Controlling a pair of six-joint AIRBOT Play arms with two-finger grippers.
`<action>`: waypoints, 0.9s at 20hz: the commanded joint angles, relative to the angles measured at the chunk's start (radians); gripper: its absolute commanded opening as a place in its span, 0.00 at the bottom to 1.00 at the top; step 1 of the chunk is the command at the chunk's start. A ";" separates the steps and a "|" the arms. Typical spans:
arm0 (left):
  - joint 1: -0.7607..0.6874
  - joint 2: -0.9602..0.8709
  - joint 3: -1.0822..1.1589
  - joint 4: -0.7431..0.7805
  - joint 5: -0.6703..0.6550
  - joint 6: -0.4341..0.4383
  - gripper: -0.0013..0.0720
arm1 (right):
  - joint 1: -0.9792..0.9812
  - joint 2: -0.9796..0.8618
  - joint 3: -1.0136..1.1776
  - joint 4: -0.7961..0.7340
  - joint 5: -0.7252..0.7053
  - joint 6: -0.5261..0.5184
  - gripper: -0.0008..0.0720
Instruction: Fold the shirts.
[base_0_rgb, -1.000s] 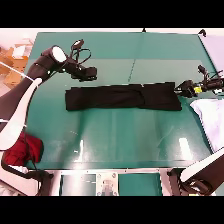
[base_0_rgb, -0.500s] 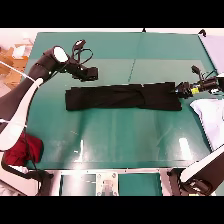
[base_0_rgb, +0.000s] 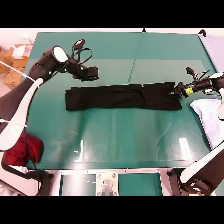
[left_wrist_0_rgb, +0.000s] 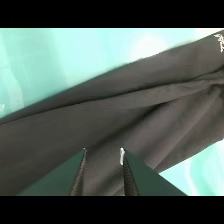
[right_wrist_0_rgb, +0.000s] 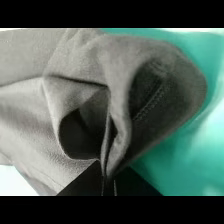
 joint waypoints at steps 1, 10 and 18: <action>-0.035 -0.014 0.000 -0.035 0.040 0.029 0.15 | 0.006 0.003 0.001 0.002 0.020 0.039 0.04; -0.268 -0.261 0.005 -0.307 0.301 0.095 0.05 | 0.046 0.252 0.070 0.009 0.176 0.147 0.04; -0.351 -0.351 0.051 -0.364 0.318 0.093 0.05 | 0.204 0.515 0.098 0.093 0.294 0.246 0.04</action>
